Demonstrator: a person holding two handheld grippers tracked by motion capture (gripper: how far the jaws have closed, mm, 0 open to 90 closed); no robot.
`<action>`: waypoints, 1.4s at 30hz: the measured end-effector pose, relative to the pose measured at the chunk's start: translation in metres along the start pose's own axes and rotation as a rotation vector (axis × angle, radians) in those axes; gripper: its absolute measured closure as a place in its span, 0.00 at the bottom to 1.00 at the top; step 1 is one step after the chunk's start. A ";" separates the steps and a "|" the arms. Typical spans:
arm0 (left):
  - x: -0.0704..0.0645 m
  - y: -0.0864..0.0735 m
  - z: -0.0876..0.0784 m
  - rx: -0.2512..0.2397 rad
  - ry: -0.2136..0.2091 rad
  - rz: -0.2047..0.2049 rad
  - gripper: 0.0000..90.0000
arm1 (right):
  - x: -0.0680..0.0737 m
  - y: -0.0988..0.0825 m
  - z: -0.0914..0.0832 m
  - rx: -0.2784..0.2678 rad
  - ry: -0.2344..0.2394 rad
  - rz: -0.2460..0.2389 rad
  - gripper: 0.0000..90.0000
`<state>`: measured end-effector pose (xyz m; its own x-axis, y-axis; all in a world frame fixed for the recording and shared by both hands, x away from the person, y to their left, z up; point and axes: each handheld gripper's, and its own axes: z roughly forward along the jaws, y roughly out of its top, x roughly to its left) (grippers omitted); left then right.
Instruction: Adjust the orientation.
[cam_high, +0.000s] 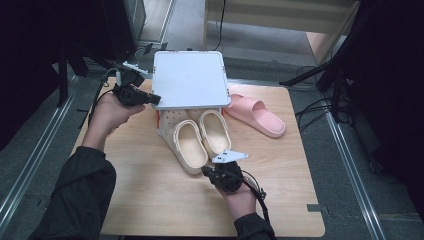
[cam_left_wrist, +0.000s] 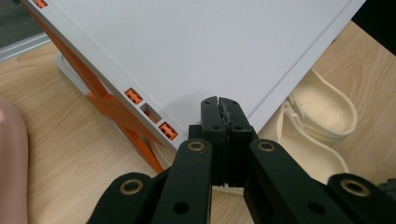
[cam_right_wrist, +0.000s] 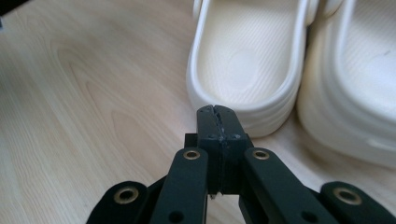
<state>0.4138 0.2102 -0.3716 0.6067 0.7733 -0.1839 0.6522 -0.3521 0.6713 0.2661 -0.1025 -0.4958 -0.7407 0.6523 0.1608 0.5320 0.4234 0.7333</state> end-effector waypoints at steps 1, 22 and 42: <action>0.000 0.000 0.000 0.000 0.000 0.000 0.99 | 0.001 -0.002 0.002 0.008 0.002 -0.007 1.00; -0.001 0.000 0.001 0.002 -0.015 -0.002 1.00 | 0.008 0.018 0.033 0.031 -0.012 -0.018 1.00; 0.000 0.000 0.000 0.004 -0.014 -0.007 1.00 | 0.002 0.074 0.075 0.021 -0.057 -0.033 1.00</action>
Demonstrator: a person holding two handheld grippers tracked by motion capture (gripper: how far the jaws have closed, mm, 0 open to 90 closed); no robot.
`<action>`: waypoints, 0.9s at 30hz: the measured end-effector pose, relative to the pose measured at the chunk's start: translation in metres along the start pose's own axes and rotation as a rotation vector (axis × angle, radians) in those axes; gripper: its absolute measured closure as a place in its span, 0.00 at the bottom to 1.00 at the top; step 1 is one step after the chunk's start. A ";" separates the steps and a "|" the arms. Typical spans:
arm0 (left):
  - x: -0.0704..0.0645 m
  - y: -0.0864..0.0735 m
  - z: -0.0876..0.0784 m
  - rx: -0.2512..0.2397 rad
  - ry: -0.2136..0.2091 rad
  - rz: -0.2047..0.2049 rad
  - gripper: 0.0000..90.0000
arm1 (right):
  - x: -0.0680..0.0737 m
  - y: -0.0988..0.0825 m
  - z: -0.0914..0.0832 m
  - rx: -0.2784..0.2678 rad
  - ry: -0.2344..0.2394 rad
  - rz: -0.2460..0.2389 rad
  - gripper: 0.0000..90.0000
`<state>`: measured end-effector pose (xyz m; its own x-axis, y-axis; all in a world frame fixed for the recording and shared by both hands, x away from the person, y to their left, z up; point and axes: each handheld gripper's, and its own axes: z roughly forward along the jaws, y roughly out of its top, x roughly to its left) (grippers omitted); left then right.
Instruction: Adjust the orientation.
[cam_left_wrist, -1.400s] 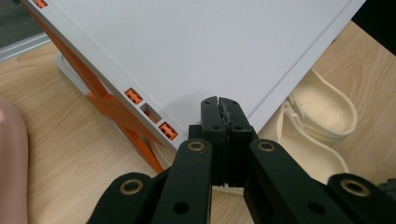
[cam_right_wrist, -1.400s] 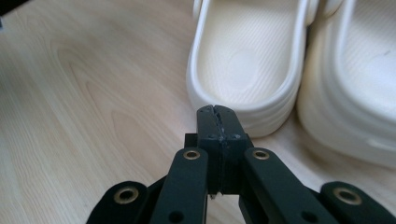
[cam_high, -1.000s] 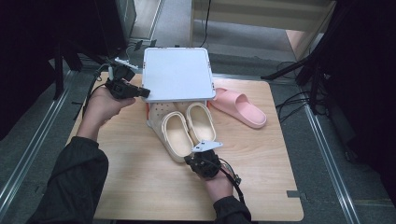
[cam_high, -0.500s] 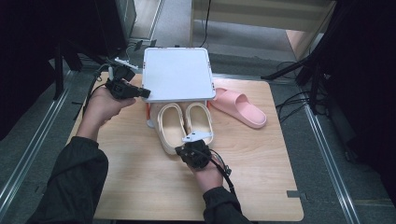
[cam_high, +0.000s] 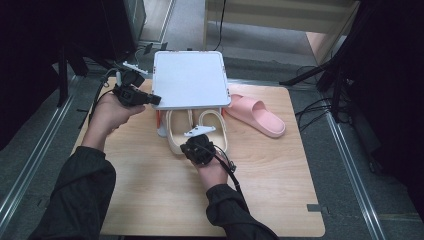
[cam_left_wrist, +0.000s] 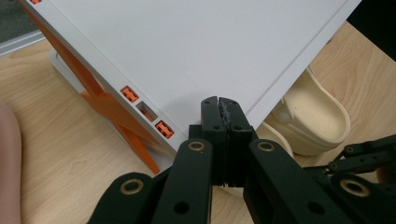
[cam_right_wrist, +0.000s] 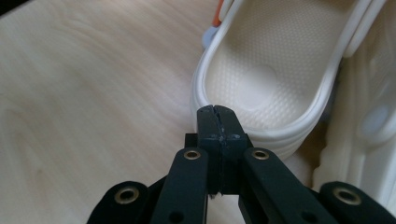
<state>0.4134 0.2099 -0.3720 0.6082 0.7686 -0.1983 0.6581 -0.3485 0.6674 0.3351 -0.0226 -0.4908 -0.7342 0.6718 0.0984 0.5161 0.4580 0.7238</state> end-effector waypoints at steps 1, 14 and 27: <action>0.000 0.000 0.000 0.001 0.000 0.002 1.00 | 0.000 0.007 0.006 0.008 -0.008 -0.009 1.00; 0.000 0.000 0.000 0.000 0.001 0.001 1.00 | -0.011 0.032 0.033 -0.033 -0.048 0.006 1.00; 0.000 0.000 0.000 0.000 0.001 -0.005 1.00 | 0.001 0.020 0.016 -0.042 0.017 0.037 1.00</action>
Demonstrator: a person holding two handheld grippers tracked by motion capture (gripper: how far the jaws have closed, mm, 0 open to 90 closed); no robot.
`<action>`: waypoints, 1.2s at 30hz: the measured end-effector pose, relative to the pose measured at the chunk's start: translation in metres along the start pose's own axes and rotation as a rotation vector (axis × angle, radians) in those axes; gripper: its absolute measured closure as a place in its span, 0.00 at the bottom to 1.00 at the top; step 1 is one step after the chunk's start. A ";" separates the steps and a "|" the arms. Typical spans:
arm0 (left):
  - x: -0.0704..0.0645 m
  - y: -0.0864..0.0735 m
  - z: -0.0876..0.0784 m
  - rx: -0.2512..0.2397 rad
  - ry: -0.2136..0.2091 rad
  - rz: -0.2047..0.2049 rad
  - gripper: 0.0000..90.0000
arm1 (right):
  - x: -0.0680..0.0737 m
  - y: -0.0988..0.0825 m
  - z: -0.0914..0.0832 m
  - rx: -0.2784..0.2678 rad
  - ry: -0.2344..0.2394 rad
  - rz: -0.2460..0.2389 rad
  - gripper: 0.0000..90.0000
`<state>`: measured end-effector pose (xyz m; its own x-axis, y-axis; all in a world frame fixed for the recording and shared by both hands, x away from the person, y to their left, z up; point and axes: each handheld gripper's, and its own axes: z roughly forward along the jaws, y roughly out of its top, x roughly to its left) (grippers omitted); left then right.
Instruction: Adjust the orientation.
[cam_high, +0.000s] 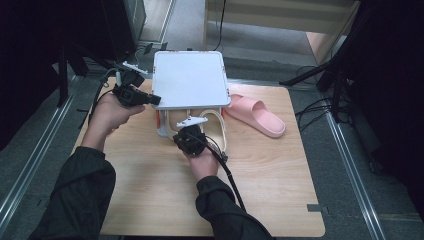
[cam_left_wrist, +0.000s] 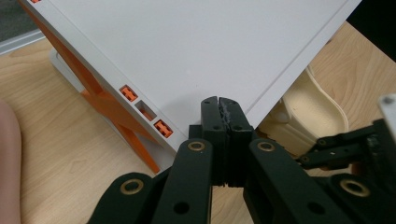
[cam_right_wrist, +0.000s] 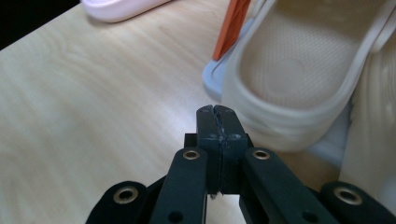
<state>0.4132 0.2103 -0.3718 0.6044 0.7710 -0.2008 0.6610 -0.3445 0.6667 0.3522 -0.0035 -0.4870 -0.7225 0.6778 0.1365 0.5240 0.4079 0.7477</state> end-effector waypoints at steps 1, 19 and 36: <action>0.000 0.000 0.000 0.000 0.000 -0.001 1.00 | 0.000 -0.002 -0.003 0.000 0.004 -0.002 1.00; 0.001 0.000 0.000 -0.001 -0.006 -0.010 0.99 | -0.016 -0.063 -0.077 0.029 0.029 0.002 1.00; 0.001 -0.001 0.000 -0.004 -0.007 -0.015 0.99 | -0.058 -0.087 -0.090 0.093 -0.047 0.043 1.00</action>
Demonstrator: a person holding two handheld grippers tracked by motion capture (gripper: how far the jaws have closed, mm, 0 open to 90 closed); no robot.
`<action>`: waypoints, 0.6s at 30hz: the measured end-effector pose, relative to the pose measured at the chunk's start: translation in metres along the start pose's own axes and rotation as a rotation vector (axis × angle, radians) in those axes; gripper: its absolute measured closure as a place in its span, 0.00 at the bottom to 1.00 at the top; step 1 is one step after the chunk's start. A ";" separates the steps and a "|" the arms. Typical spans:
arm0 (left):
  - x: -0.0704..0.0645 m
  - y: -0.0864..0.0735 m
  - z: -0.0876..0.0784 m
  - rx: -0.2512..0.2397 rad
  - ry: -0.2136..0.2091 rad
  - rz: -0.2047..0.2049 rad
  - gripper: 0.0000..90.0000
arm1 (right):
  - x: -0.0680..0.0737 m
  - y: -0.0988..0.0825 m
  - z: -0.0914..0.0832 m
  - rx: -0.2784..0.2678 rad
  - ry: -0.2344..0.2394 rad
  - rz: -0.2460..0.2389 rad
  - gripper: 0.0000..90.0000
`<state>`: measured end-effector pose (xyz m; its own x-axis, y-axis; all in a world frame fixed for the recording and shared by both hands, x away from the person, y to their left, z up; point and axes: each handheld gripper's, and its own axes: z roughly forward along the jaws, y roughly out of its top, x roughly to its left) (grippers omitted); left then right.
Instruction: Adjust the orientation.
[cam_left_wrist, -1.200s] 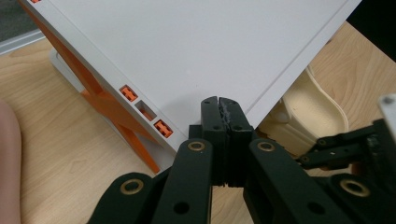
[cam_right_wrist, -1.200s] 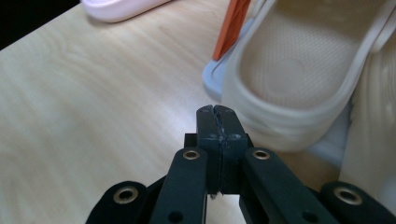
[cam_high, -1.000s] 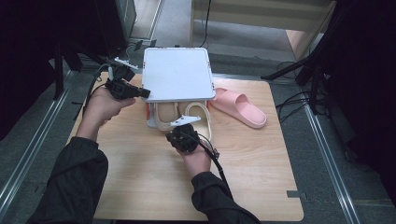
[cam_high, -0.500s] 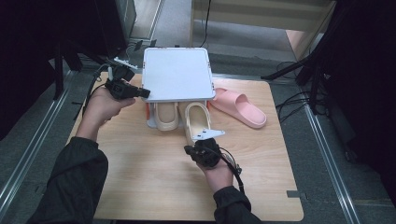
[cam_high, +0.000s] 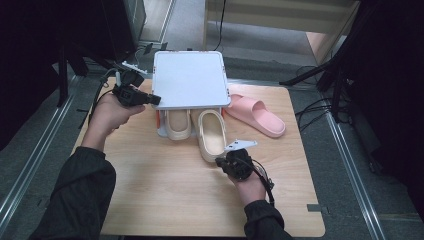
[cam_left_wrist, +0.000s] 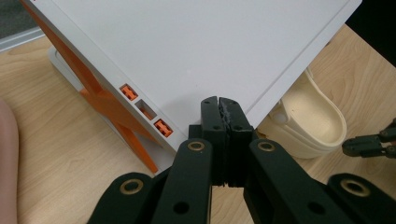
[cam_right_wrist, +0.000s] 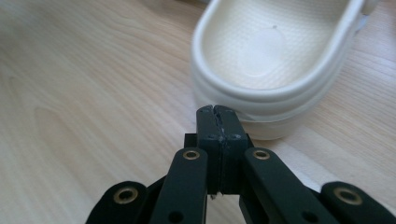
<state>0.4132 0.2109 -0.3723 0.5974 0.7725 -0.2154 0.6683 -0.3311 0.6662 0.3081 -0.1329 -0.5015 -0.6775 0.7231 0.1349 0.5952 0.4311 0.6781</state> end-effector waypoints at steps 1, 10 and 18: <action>0.000 0.000 0.000 0.000 0.000 0.000 0.99 | 0.000 0.000 0.000 0.000 0.000 0.000 1.00; 0.001 0.000 0.000 -0.001 -0.007 -0.007 0.99 | -0.007 0.020 0.017 0.002 0.000 0.002 1.00; 0.001 -0.001 0.000 -0.011 -0.011 -0.001 0.99 | -0.016 0.046 0.039 -0.033 -0.018 0.030 1.00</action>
<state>0.4132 0.2125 -0.3733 0.6017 0.7667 -0.2239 0.6641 -0.3245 0.6735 0.3631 -0.1036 -0.5005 -0.6517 0.7450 0.1427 0.6003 0.3916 0.6973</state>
